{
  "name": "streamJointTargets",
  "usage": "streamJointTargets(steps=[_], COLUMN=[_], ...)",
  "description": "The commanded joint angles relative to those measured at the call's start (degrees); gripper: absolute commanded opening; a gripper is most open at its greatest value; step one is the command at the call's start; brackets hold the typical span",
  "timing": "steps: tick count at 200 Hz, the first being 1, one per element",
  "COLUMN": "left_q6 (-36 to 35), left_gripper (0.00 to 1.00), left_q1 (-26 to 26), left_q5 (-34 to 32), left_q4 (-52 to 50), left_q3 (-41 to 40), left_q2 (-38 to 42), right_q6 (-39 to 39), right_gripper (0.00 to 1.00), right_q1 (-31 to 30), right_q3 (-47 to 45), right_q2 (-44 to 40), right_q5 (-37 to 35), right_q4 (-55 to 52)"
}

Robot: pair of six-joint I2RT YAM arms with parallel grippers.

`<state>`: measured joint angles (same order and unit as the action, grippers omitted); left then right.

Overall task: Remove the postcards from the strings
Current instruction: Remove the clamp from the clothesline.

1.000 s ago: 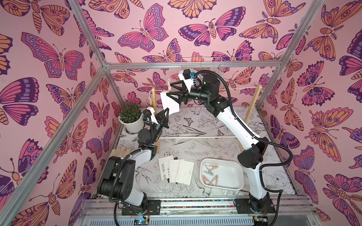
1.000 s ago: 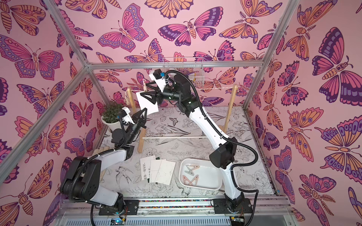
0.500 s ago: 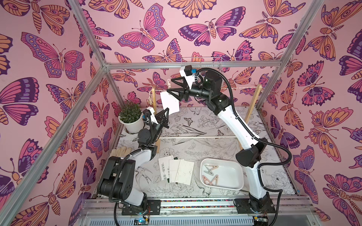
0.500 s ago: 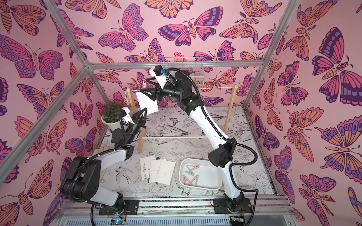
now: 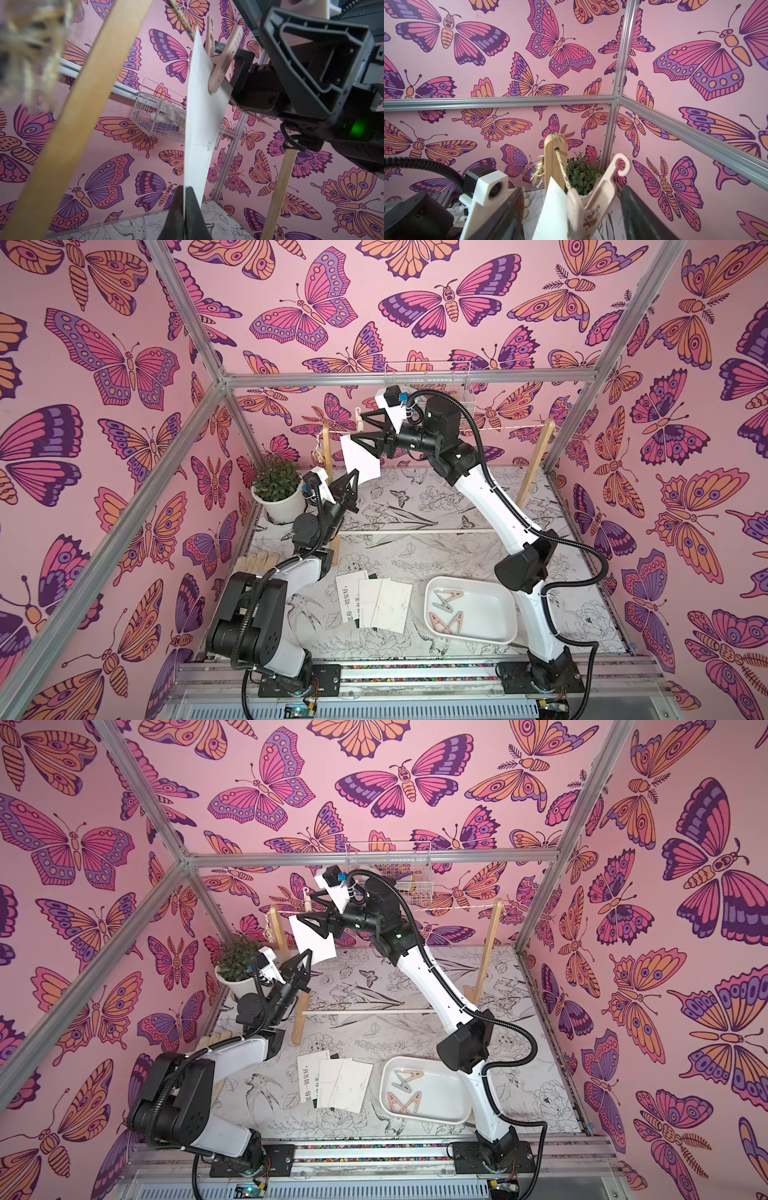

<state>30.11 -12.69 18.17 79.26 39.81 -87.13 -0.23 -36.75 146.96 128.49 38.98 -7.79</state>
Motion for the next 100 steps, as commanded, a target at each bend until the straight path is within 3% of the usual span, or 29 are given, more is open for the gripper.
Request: streamJointTargets(steps=[1,66,100], left_q6=[0.21,0.15,-0.03], left_gripper=[0.06,0.06,0.06], left_q1=[0.47,0.47,0.47], left_q5=[0.27,0.06,-0.13], left_q4=[2.29,2.25,2.29], left_q3=[-0.43,-0.43,-0.46], left_q2=[0.77,0.86,0.87], right_q6=[0.63,0.36,0.97], right_gripper=[0.74,0.74,0.7], right_q1=[-0.47,-0.98,-1.09], right_q3=[1.54,2.28,2.2], right_q2=[1.33,2.32,2.01], right_q5=[0.85,1.93,3.35], right_q4=[1.43,0.47,1.16])
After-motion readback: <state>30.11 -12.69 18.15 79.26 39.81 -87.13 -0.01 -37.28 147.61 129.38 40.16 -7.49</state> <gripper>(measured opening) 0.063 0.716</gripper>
